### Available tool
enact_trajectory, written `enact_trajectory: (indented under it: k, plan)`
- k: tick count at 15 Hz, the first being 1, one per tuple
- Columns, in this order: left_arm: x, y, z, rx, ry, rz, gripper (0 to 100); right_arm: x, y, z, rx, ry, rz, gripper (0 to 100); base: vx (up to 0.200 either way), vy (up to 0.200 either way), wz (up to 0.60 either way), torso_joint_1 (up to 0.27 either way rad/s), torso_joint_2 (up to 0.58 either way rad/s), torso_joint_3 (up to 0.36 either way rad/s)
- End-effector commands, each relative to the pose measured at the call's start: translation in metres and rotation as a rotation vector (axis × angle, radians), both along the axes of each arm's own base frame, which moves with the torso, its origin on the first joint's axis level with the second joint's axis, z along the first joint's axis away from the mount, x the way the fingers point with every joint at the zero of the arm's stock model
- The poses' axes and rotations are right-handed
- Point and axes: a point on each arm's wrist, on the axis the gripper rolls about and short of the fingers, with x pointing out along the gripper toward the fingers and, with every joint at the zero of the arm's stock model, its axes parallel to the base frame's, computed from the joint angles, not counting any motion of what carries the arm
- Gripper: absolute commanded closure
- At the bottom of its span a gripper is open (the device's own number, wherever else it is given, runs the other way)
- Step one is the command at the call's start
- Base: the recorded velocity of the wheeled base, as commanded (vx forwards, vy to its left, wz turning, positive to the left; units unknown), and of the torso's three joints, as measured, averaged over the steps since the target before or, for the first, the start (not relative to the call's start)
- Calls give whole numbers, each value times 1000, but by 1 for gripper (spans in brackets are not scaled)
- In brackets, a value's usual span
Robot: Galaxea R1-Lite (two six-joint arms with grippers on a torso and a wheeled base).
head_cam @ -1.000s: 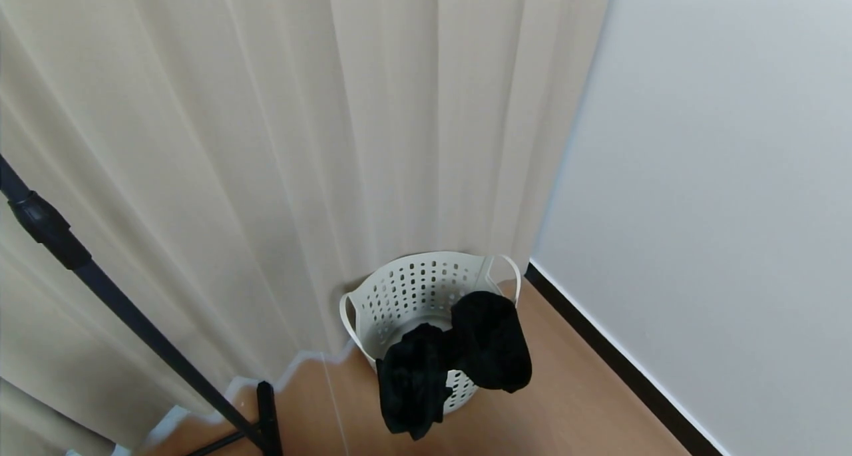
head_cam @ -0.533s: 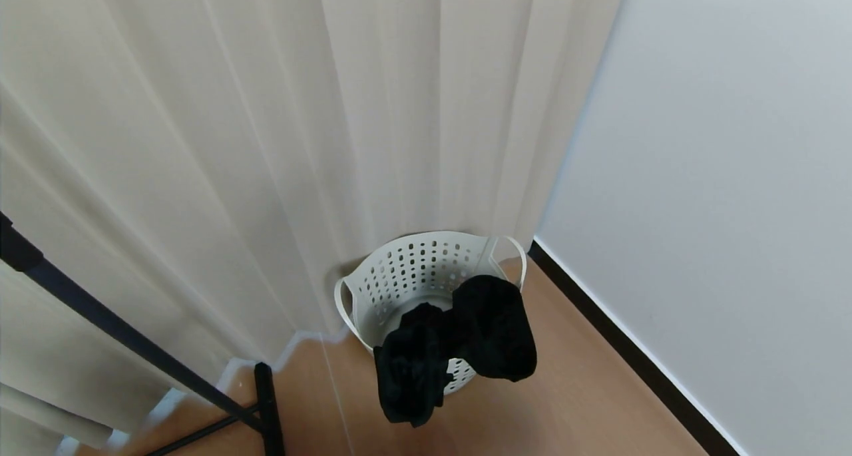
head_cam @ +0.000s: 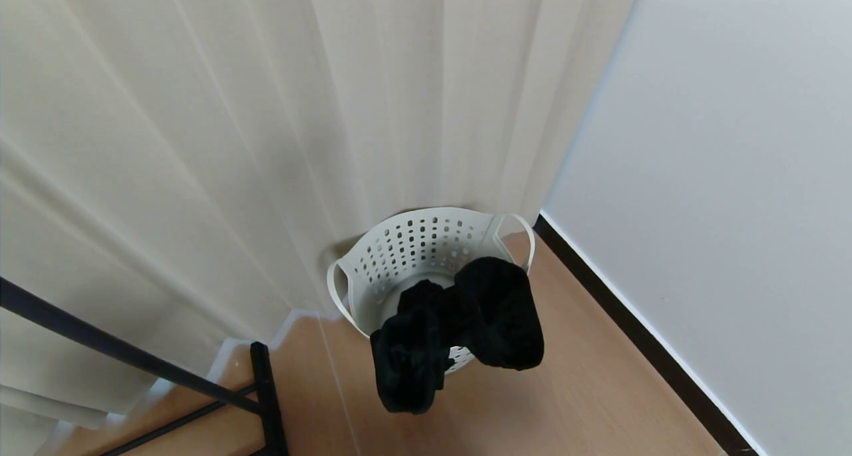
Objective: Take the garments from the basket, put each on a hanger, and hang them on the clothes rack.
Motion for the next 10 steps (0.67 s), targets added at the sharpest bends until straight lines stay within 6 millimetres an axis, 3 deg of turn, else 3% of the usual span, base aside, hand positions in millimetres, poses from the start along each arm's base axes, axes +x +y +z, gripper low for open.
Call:
enact_trajectory:
  k: [1,10]
  plan:
    - [0,0,0,0,0,0,0,0,0,0,0,0,-1,0,0,0,0,7,2,-198]
    - [1,0,1,1,6,5,0,3,2,-2,-79,56,80,0,0,0,0,0,2,-172]
